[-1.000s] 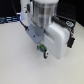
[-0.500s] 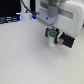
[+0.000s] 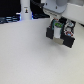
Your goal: Open the kcup holder, insert the kcup into the holder, and close the kcup holder
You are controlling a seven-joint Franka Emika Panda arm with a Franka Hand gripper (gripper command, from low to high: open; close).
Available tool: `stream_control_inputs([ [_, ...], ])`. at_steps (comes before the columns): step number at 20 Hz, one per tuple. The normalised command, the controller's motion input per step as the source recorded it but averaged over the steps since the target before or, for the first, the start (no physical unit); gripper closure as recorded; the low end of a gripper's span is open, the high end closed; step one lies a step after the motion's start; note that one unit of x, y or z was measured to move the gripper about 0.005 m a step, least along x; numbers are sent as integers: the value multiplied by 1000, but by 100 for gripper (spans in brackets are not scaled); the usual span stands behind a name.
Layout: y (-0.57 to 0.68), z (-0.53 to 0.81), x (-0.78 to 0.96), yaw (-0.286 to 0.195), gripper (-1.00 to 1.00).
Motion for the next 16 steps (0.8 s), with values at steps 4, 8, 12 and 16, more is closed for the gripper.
stream_control_inputs([
  [4, 130, 155, -256, 49, 100],
  [8, 106, 105, -244, 52, 100],
  [12, 187, 187, -307, 70, 100],
  [16, 76, 18, -95, 17, 100],
])
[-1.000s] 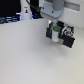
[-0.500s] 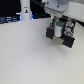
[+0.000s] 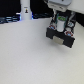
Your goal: Open the kcup holder, insert the kcup into the holder, and close the kcup holder
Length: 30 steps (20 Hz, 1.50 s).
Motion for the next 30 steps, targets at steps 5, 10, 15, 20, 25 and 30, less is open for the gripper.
stream_control_inputs([
  [5, 471, 102, -157, 18, 100],
  [10, 455, 19, -289, 21, 100],
  [15, -19, 12, -256, 33, 100],
  [20, -30, -28, -281, 19, 100],
  [25, -63, -28, -293, 22, 100],
  [30, 241, 0, -172, 9, 100],
])
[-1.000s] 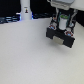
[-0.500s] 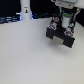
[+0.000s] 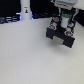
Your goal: Open the kcup holder, insert the kcup into the holder, and close the kcup holder
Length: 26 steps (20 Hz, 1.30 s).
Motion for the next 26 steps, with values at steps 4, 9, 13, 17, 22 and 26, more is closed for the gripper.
stream_control_inputs([
  [4, 374, 0, -457, 0, 100],
  [9, 95, -48, -327, 10, 100],
  [13, -108, -194, -165, 17, 100],
  [17, -113, -230, -197, 29, 100],
  [22, -157, -138, -199, 14, 100],
  [26, -152, -40, -136, 11, 100],
])
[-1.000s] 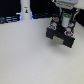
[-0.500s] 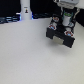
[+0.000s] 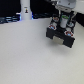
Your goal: Open the kcup holder, insert the kcup into the holder, and close the kcup holder
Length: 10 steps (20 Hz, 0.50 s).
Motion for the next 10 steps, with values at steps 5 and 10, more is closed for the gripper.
stream_control_inputs([
  [5, -170, -87, -82, -2, 100],
  [10, -151, -135, -27, -6, 100],
])
